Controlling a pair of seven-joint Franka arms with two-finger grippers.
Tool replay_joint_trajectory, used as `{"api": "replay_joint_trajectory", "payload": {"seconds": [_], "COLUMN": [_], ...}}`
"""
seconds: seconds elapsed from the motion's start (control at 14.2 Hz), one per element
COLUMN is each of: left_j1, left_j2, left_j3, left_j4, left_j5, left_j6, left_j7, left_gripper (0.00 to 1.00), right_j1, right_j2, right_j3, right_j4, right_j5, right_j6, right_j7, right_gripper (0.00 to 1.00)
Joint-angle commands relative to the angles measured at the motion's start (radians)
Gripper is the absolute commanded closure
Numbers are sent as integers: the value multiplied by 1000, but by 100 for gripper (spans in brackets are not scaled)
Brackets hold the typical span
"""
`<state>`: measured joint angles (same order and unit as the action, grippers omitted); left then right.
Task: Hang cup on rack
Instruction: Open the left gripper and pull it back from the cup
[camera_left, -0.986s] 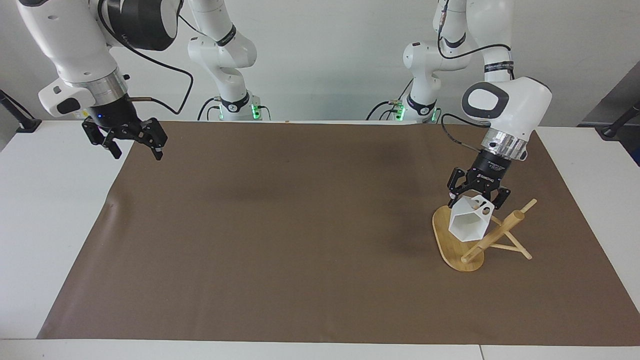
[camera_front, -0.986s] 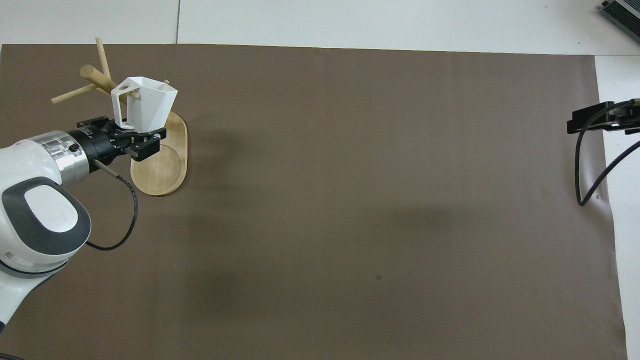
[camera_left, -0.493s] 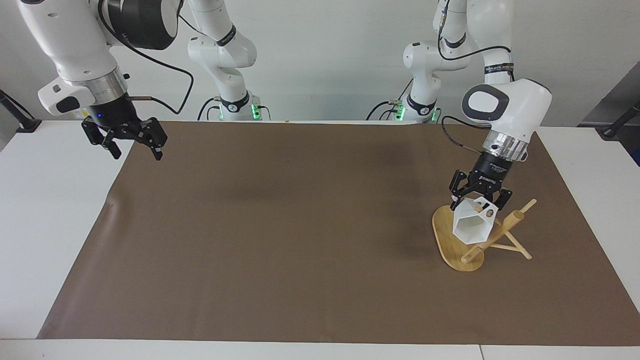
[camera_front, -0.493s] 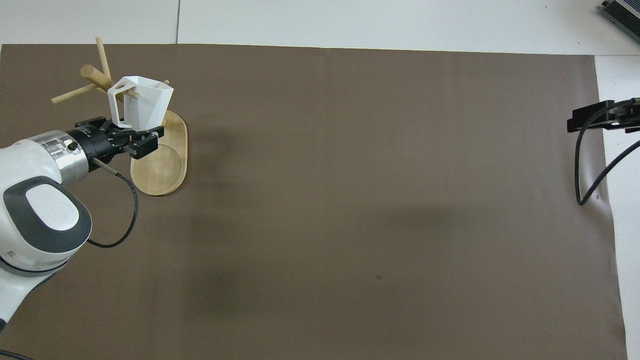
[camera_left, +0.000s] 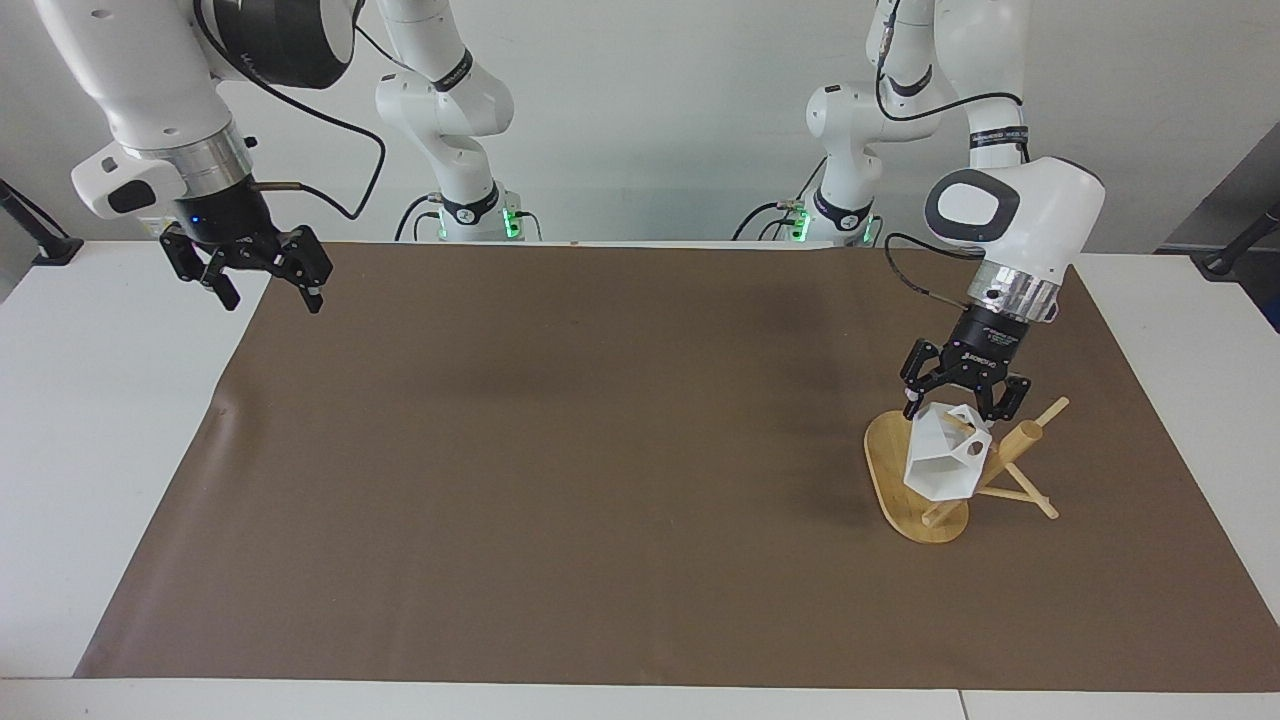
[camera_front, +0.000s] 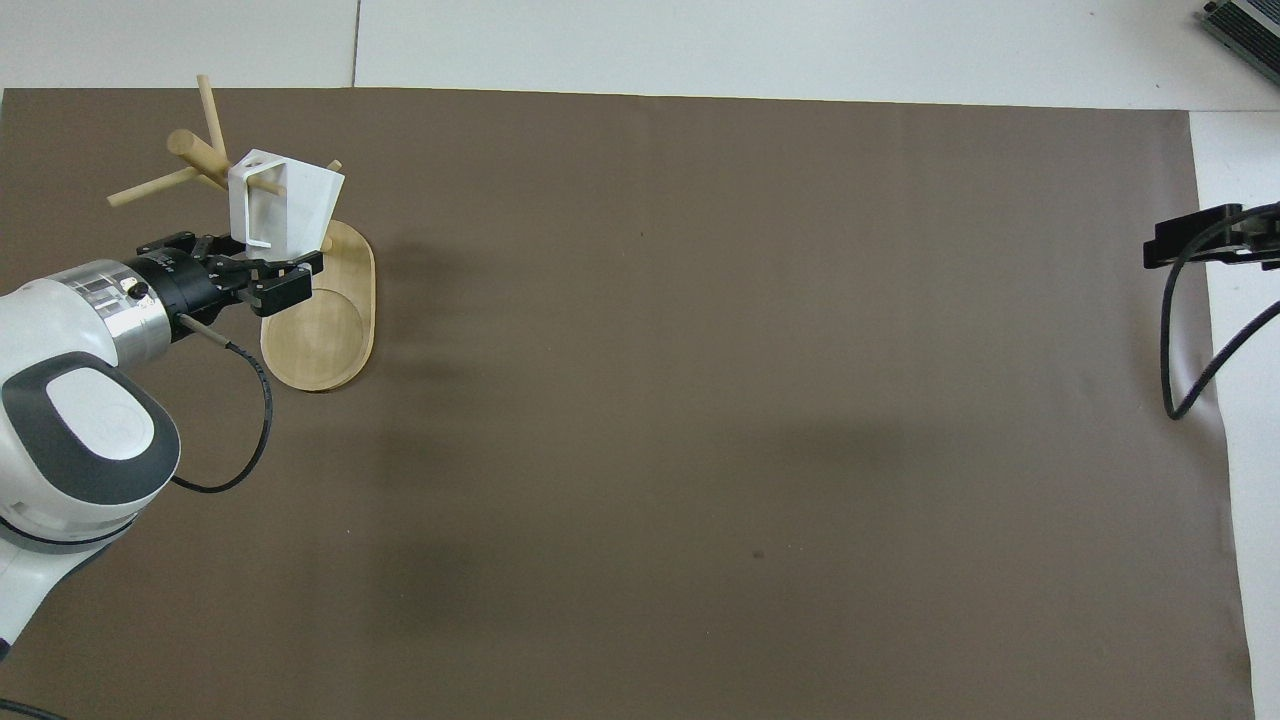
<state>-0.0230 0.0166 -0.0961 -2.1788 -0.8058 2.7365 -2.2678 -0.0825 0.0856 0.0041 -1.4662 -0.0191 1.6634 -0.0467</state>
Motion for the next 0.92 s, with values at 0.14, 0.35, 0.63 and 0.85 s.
{"api": "replay_joint_trajectory", "payload": {"seconds": [0.14,0.35,0.63,0.85], "left_j1": [20,47,100,136], "left_j2": [3,-1,-32,-90], "left_j3": [-1,1,1,1], "left_j4": [-1,7,37,37], "left_j5": [14,78,207,301], "left_j6": [3,-49,-199,-314], "left_j7": [-21,-19,-18,-12], "left_gripper": [0,0,0,0], "right_j1": [-3,-3,-6,-11], "right_j2": [-20,-26,-29,-30], "right_j3": [5,5,19,33], "right_j4": [-8,-17,-19,-19], "right_j5": [10,11,13,19], "right_j6": [-14,-14,-105,-163], "right_j7": [14,14,14,16], "right_gripper": [0,0,0,0]}}
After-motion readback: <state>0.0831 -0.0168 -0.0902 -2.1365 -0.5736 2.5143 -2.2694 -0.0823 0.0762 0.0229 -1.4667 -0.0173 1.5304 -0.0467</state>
